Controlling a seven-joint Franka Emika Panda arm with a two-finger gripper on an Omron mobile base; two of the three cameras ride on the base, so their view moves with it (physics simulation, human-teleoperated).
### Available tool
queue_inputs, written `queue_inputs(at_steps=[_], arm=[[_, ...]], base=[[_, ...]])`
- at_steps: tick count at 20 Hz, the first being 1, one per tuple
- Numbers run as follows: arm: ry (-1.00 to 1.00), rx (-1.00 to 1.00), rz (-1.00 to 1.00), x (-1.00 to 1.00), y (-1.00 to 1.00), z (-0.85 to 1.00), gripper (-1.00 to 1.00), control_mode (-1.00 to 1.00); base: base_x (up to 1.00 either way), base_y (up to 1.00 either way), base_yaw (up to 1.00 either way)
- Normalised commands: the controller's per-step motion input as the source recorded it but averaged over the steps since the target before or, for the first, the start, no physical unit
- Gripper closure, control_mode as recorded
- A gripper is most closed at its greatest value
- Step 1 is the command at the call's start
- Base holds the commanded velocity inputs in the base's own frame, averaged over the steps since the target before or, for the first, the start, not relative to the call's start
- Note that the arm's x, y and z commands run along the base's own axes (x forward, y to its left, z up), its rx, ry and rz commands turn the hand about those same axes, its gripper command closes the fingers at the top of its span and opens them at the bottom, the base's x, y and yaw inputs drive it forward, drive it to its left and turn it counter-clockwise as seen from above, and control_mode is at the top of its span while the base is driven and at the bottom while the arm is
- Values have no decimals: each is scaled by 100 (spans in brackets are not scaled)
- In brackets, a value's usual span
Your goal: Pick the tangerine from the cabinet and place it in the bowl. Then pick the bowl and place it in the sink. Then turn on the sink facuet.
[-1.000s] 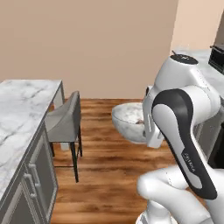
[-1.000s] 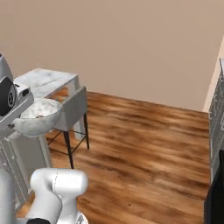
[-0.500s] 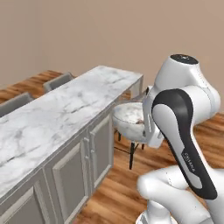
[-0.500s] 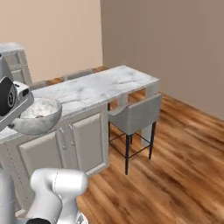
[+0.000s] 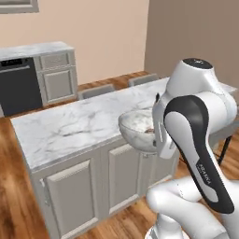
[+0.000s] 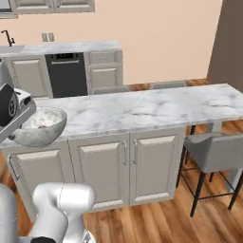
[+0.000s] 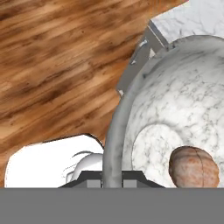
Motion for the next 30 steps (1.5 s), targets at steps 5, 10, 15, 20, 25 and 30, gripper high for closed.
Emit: queue_inputs(at_steps=[5, 10, 15, 20, 25, 30], arm=[[0, 0, 0, 0, 0, 0, 100, 100], [0, 0, 0, 0, 0, 0, 100, 100], [0, 0, 0, 0, 0, 0, 100, 100], [0, 0, 0, 0, 0, 0, 100, 100], [0, 0, 0, 0, 0, 0, 100, 100], [0, 0, 0, 0, 0, 0, 100, 100]], base=[[0, 97, 30], [6, 100, 14], [30, 100, 9], [62, 100, 11], [78, 100, 13], [100, 95, 12]])
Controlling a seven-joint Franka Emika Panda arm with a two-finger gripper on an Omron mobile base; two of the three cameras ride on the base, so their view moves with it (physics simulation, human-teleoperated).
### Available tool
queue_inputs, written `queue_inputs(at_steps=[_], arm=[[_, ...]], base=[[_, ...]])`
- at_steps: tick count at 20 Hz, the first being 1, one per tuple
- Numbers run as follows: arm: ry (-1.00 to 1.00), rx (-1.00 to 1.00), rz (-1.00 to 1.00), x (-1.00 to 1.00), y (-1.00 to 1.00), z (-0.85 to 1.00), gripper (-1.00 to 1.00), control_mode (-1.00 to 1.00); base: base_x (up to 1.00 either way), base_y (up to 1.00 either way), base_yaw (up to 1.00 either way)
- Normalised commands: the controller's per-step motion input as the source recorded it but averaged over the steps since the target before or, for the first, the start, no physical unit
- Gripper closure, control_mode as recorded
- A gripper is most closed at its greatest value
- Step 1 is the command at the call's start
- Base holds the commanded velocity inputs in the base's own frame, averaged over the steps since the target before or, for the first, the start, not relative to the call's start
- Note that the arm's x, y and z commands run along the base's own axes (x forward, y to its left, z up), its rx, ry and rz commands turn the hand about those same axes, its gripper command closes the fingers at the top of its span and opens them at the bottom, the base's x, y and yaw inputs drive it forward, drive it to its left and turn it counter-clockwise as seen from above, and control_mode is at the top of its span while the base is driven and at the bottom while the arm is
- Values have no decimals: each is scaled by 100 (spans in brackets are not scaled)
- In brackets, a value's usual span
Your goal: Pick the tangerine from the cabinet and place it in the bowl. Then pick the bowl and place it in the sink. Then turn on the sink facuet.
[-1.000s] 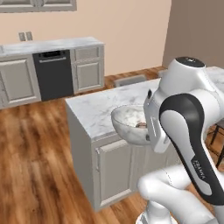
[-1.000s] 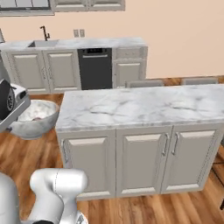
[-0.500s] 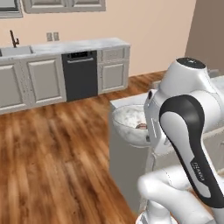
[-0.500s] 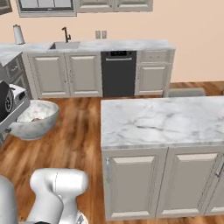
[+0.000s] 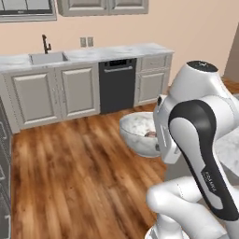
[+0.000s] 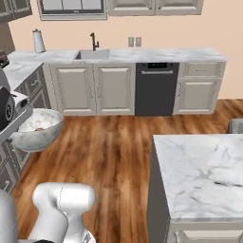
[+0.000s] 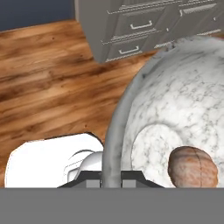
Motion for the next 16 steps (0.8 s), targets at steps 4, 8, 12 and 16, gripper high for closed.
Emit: queue_inputs(at_steps=[4, 8, 12, 16], arm=[[0, 0, 0, 0, 0, 0, 100, 100], [0, 0, 0, 0, 0, 0, 100, 100], [0, 0, 0, 0, 0, 0, 100, 100], [0, 0, 0, 0, 0, 0, 100, 100]], base=[[100, 80, 12], [100, 44, 10], [100, 5, 4], [100, 0, 0]])
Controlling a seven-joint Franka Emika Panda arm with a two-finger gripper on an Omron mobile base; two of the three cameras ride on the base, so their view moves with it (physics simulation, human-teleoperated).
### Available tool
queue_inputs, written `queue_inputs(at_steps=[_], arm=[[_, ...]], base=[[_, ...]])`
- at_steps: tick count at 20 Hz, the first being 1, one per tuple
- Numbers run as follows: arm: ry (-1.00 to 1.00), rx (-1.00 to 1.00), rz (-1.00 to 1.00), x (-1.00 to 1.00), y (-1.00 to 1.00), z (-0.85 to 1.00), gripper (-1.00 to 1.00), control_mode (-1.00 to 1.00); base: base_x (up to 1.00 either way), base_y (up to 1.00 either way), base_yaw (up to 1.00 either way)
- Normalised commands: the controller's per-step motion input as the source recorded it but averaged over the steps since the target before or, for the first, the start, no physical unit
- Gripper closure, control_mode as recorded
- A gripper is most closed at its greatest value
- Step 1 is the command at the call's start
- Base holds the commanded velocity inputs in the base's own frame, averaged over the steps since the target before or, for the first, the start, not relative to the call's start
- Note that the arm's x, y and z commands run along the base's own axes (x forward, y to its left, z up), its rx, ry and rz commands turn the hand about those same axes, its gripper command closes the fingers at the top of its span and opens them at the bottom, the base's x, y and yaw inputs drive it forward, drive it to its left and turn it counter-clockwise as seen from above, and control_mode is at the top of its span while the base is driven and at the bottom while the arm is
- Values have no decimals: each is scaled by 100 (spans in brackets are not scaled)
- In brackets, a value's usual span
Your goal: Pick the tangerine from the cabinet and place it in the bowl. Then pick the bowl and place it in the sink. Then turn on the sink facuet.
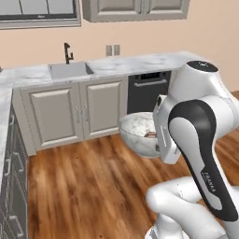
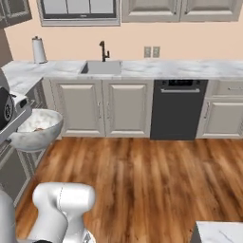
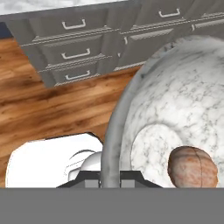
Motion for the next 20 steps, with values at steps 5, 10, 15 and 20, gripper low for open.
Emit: queue_inputs(at_steps=[5, 10, 15, 20], arm=[[0, 0, 0, 0, 0, 0, 100, 100], [0, 0, 0, 0, 0, 0, 100, 100], [0, 0, 0, 0, 0, 0, 100, 100], [0, 0, 0, 0, 0, 0, 100, 100]], base=[[100, -4, 5], [95, -22, 11], [82, -47, 7], [93, -22, 7]])
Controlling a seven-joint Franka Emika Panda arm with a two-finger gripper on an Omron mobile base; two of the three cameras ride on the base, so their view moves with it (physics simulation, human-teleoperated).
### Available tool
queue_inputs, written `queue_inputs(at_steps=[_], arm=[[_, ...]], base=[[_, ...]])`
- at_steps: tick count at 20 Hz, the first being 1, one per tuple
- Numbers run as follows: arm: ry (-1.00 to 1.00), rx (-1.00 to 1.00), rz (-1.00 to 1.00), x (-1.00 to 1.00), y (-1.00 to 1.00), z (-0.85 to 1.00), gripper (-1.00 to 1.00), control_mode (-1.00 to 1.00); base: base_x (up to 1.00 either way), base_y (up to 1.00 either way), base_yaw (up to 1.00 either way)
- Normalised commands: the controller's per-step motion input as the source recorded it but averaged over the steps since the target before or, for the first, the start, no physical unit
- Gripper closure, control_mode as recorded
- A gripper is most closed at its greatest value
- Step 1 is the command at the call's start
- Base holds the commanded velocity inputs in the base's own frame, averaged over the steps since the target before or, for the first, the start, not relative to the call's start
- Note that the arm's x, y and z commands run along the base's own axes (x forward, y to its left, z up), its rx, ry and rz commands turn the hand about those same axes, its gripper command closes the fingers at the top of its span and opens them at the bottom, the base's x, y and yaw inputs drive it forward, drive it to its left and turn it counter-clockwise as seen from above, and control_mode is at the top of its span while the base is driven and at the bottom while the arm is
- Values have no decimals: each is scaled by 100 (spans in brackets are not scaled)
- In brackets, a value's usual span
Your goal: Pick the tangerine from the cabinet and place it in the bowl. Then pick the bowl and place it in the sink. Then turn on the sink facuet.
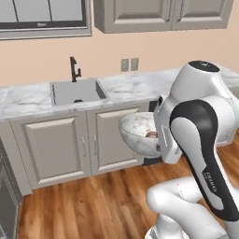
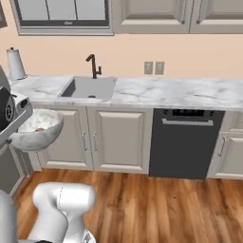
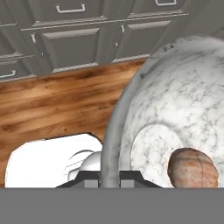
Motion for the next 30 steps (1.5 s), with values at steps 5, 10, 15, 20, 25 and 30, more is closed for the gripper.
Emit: queue_inputs(at_steps=[5, 10, 15, 20, 25, 30], arm=[[0, 0, 0, 0, 0, 0, 100, 100], [0, 0, 0, 0, 0, 0, 100, 100], [0, 0, 0, 0, 0, 0, 100, 100], [0, 0, 0, 0, 0, 0, 100, 100], [0, 0, 0, 0, 0, 0, 100, 100], [0, 0, 0, 0, 0, 0, 100, 100]], base=[[100, 0, 11], [90, -6, 9], [73, -15, 7], [42, -17, 5], [60, -16, 3], [71, -16, 0]])
